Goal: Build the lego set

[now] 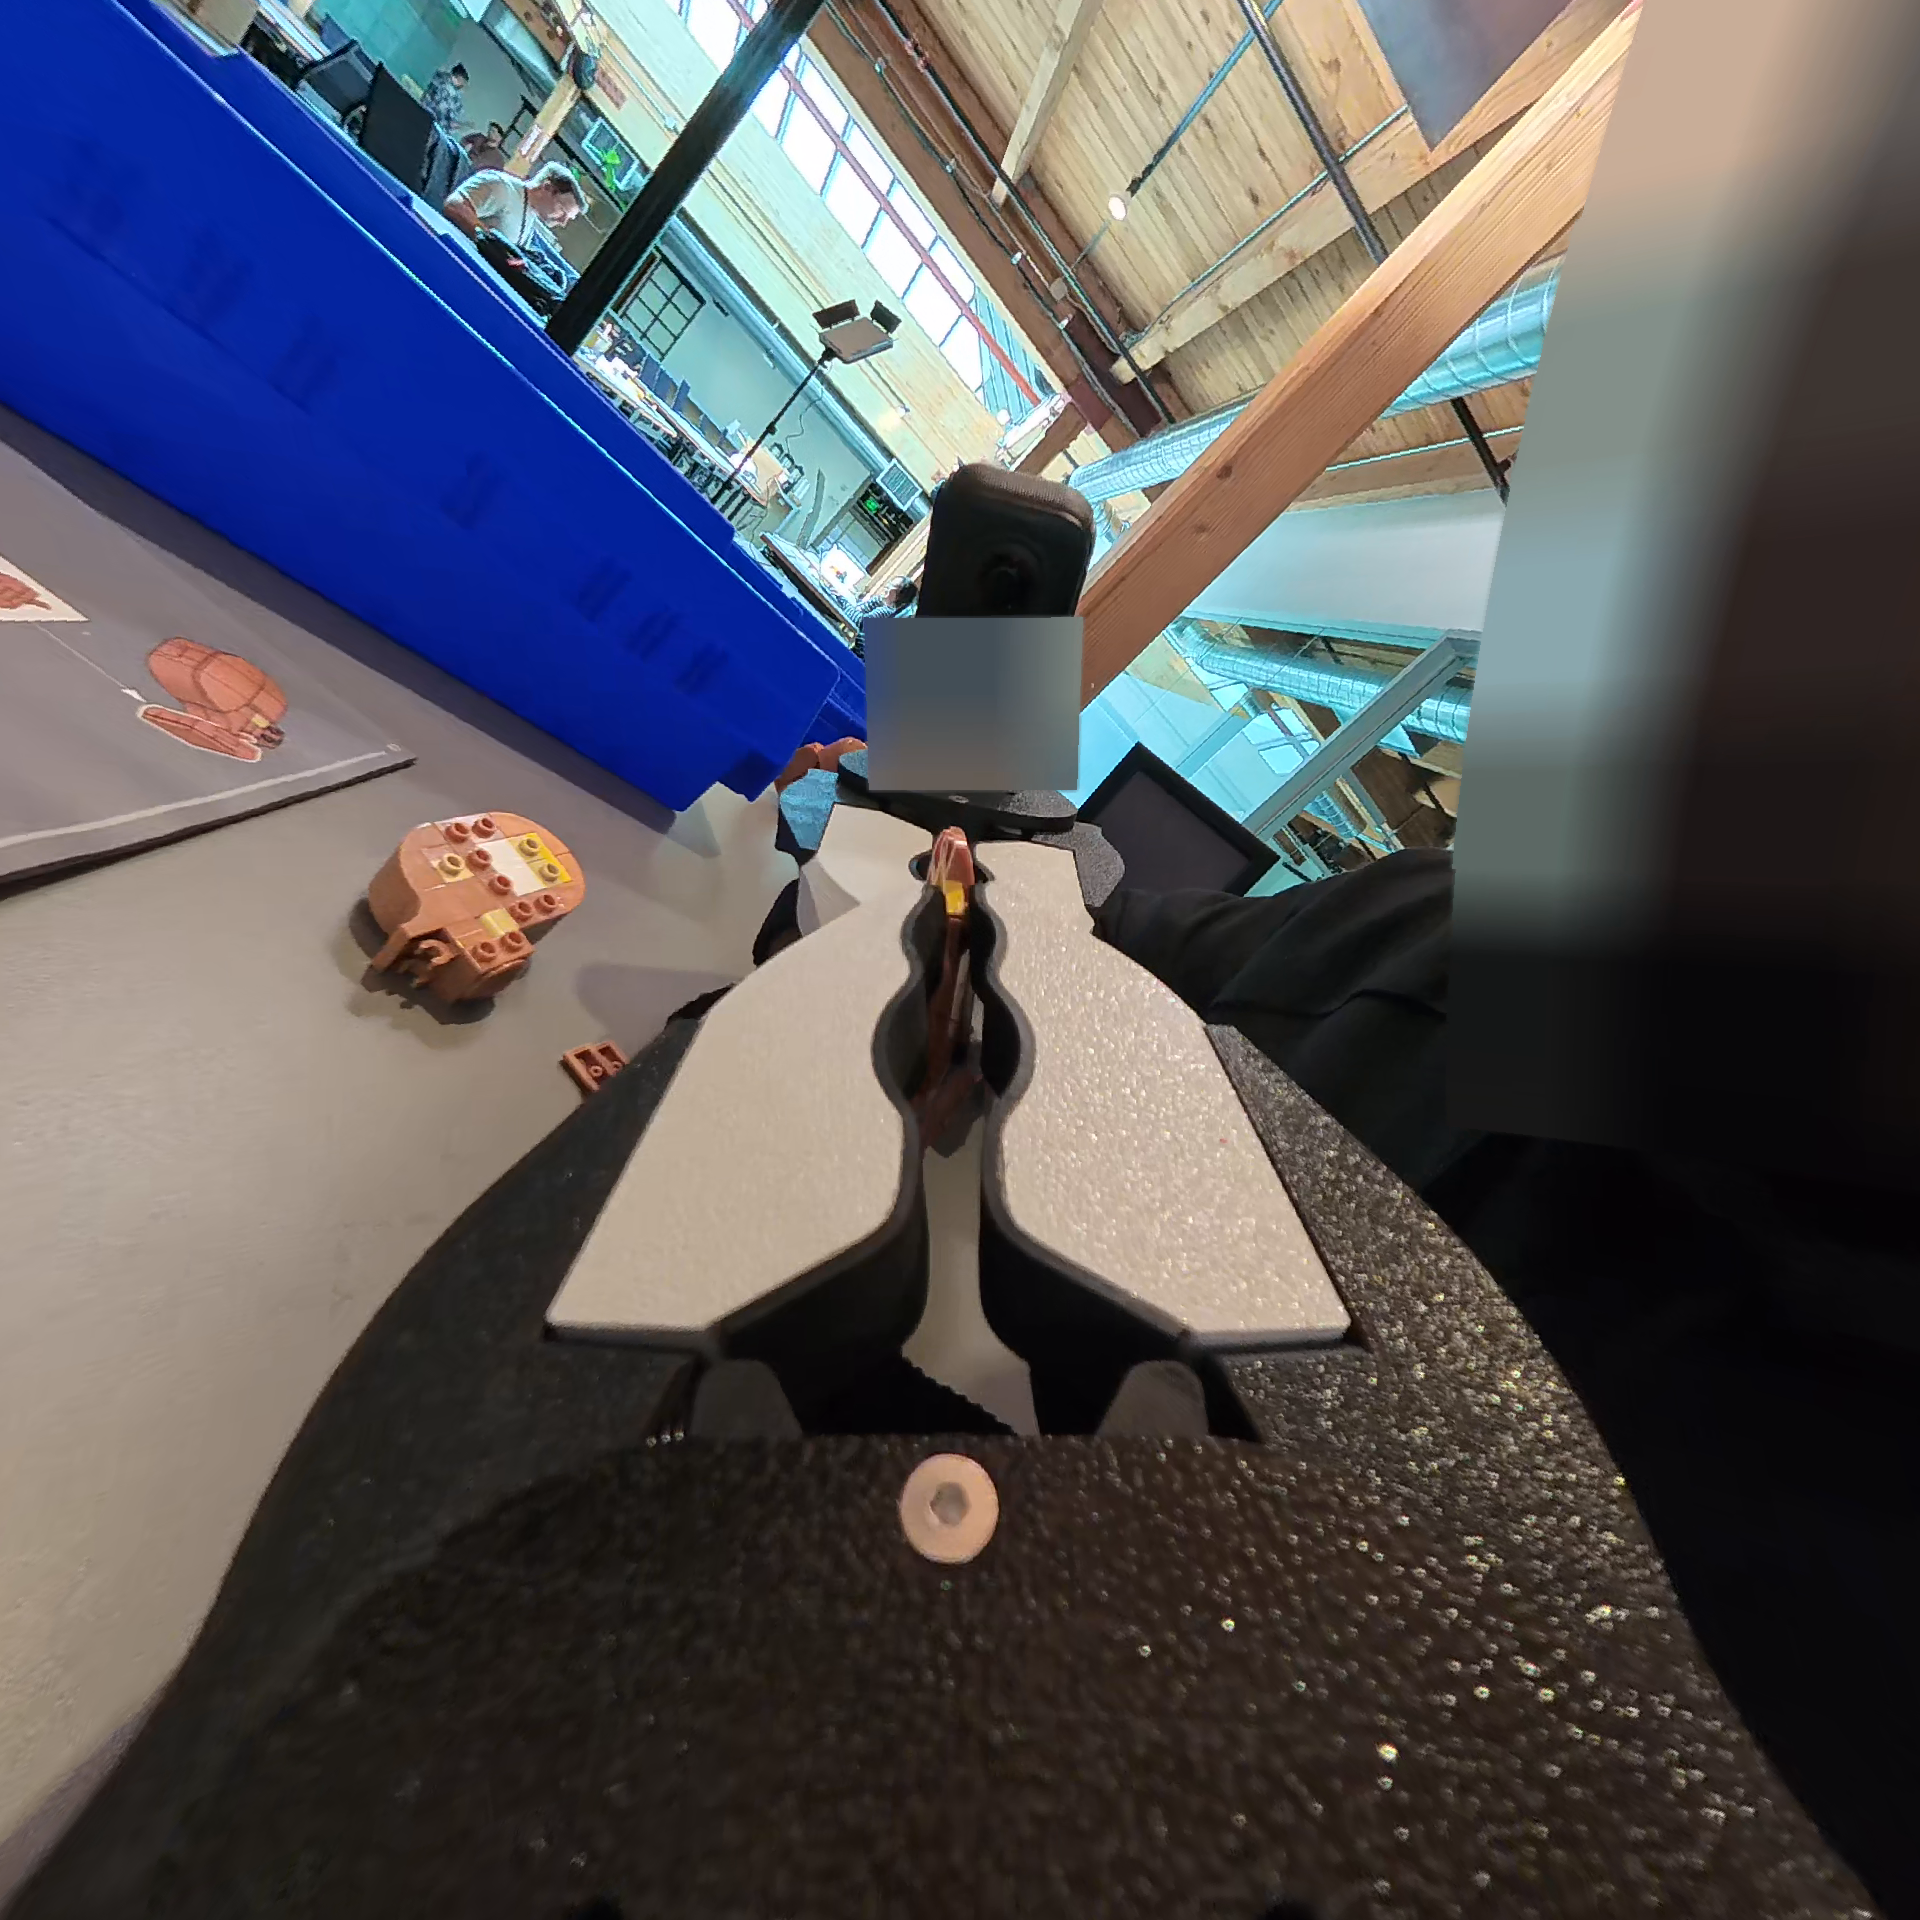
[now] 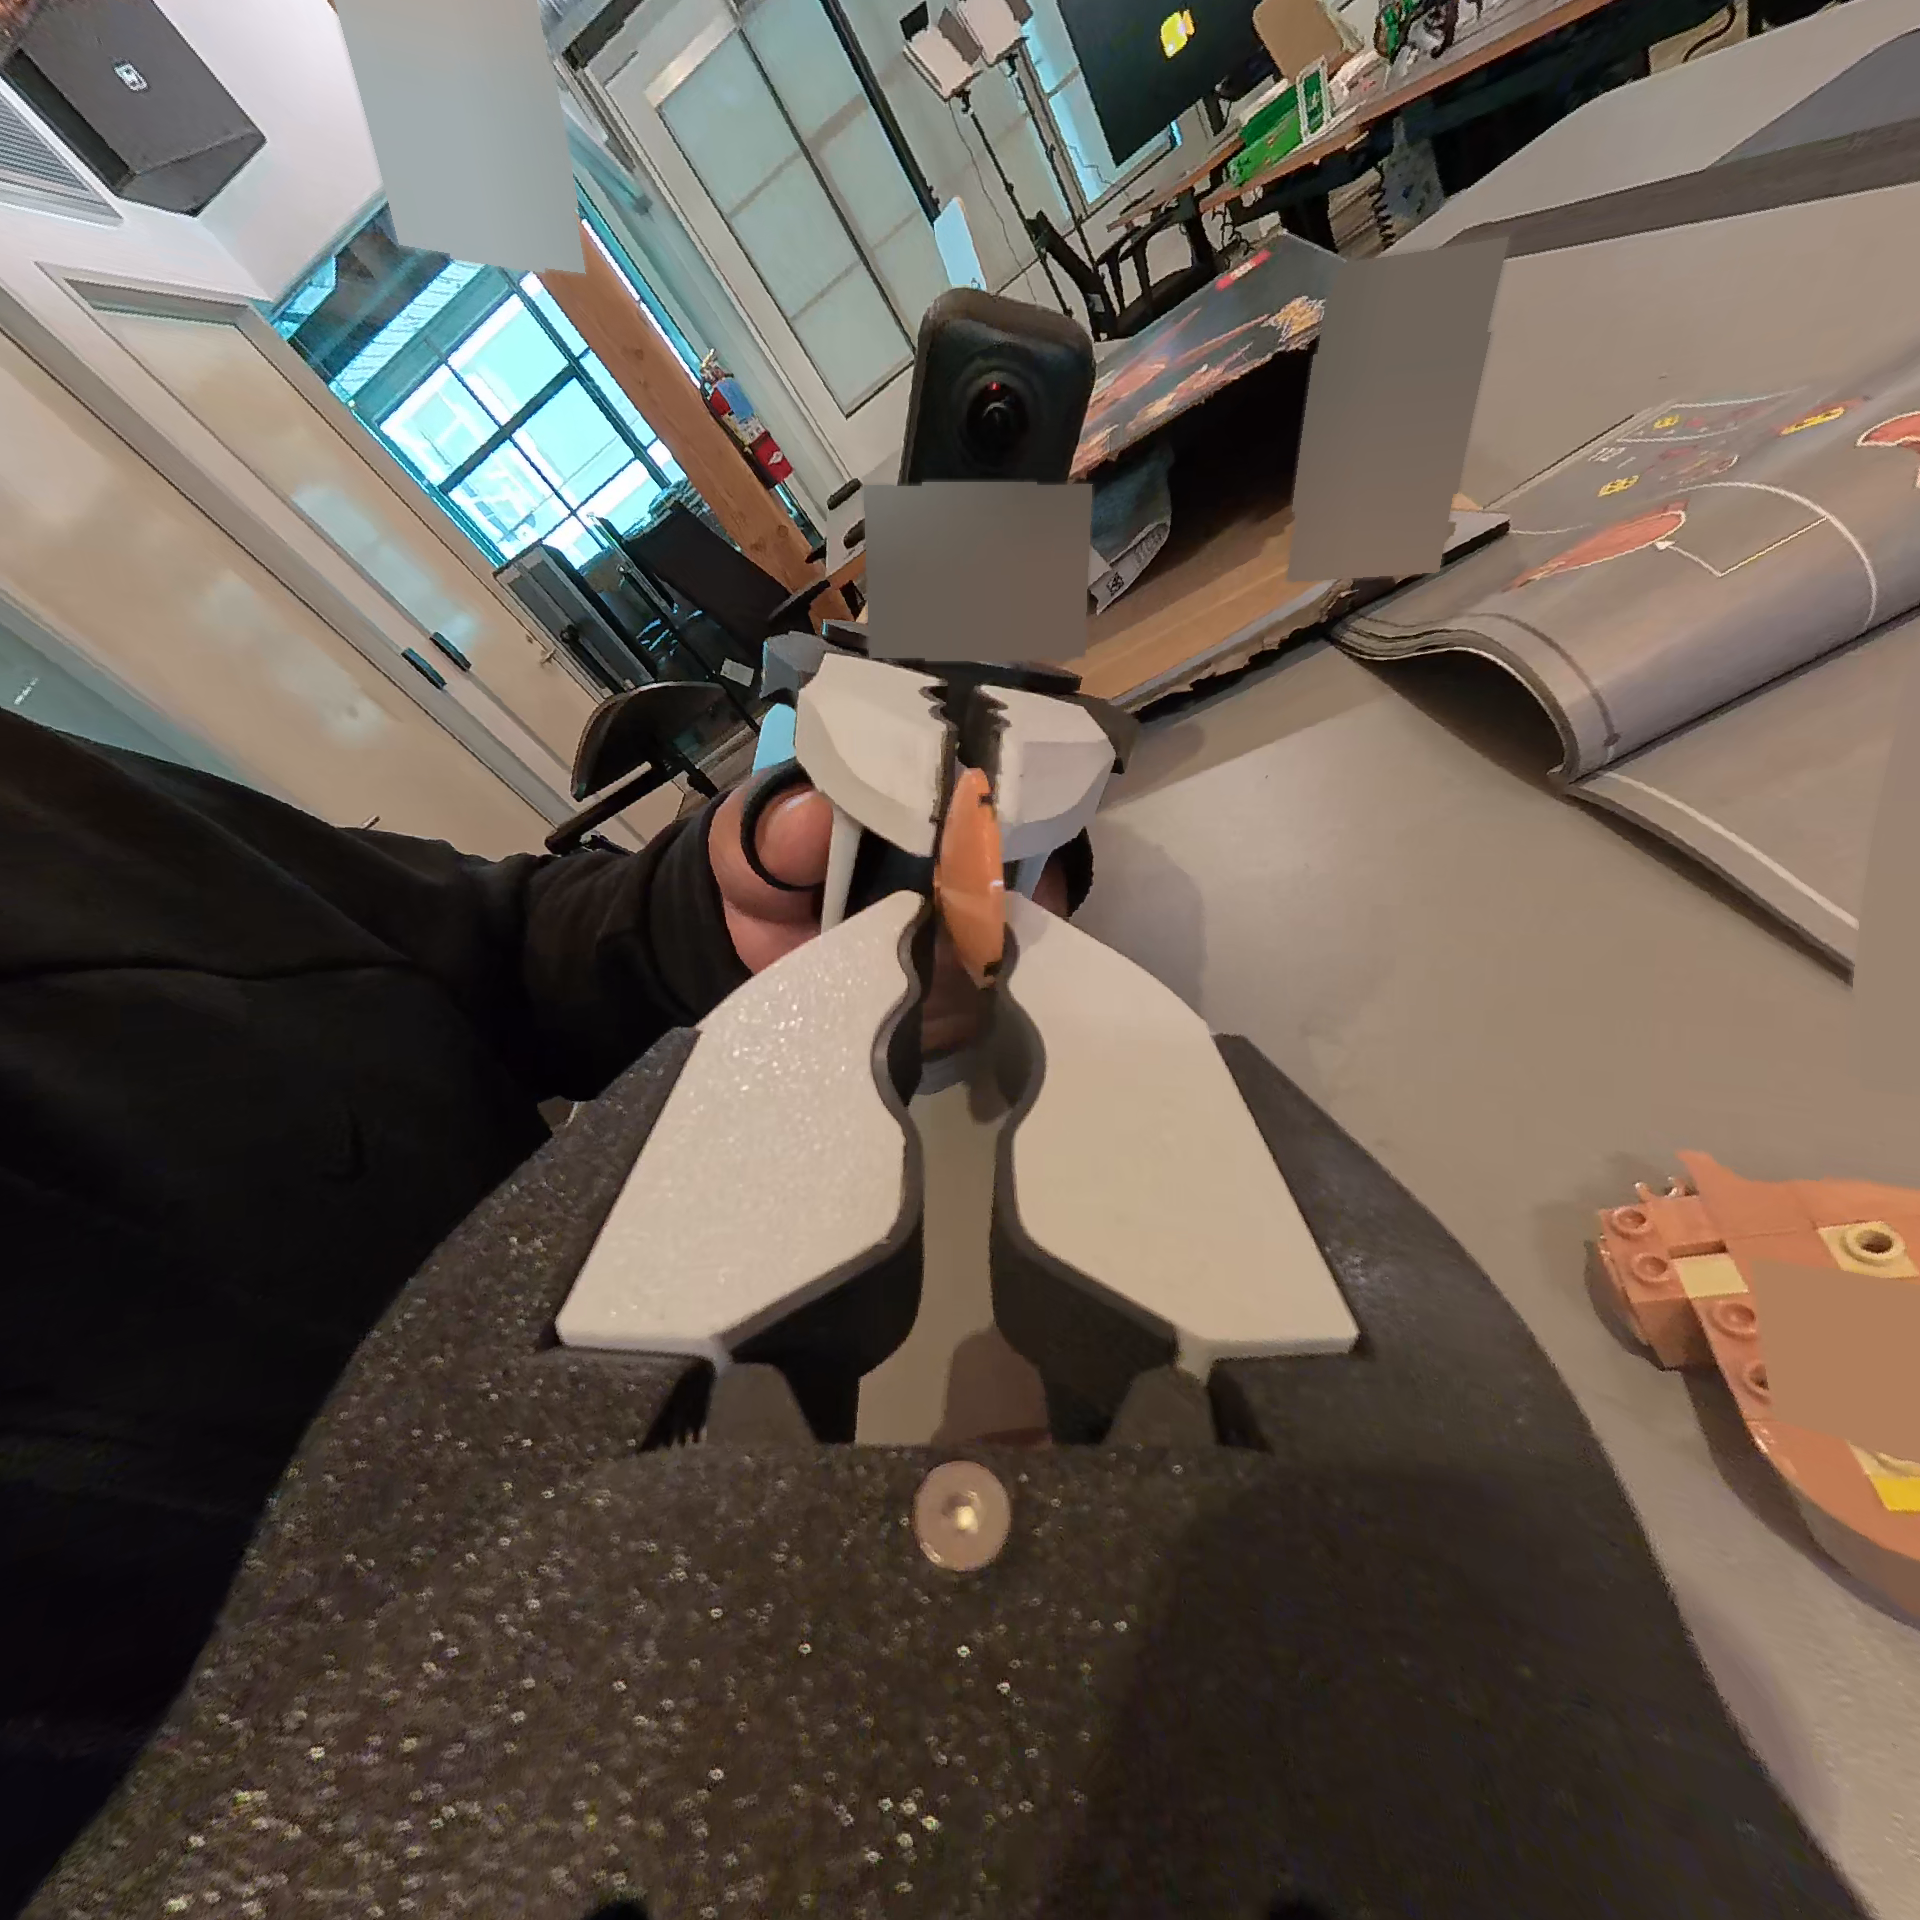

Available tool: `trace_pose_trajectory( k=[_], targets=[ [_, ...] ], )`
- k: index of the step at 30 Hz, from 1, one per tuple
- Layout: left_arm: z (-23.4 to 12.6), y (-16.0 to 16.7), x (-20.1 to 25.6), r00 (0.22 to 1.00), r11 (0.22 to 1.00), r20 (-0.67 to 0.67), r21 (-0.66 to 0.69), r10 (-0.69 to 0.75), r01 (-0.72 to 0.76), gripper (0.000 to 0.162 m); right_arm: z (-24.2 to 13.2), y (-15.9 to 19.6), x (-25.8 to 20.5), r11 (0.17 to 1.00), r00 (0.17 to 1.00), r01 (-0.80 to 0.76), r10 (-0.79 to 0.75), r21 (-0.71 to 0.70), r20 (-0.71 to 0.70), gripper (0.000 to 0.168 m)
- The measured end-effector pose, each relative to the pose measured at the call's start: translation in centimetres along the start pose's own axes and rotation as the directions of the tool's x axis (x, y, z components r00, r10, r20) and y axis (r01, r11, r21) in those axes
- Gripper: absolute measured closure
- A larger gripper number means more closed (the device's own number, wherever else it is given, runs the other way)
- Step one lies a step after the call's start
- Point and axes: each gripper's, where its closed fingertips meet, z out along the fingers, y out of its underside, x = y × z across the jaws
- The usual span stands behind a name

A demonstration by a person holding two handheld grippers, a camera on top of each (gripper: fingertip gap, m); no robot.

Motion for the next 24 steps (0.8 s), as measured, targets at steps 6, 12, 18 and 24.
trace_pose_trajectory(
  k=[6, 12, 18, 24],
  targets=[
    [-0.05, 0.15, 0.1, 1.0, 1.0, -0.001, -0.019, 0.019, -0.019, 0.158, 0.01, 0.1, -0.19, 1.0, 1.0, 0.001, -0.001, -0.001, 0.017, 0.162],
    [-0.07, 0.2, 0.34, 0.999, 0.999, -0.008, -0.033, 0.041, -0.042, 0.158, 0.01, 0.07, -0.51, 1.0, 0.999, -0.002, 0.002, 0.006, 0.042, 0.162],
    [-0.04, 0.17, 0.43, 0.999, 0.999, -0.017, -0.03, 0.036, -0.037, 0.157, -0.09, -0.09, -0.57, 1.0, 0.999, -0.006, 0.005, 0.022, 0.052, 0.162],
    [0.02, 0.1, 0.52, 0.999, 0.999, -0.025, -0.022, 0.033, -0.033, 0.156, -0.18, -0.3, -0.59, 0.999, 0.998, -0.007, 0.004, 0.04, 0.055, 0.162]
  ],
)
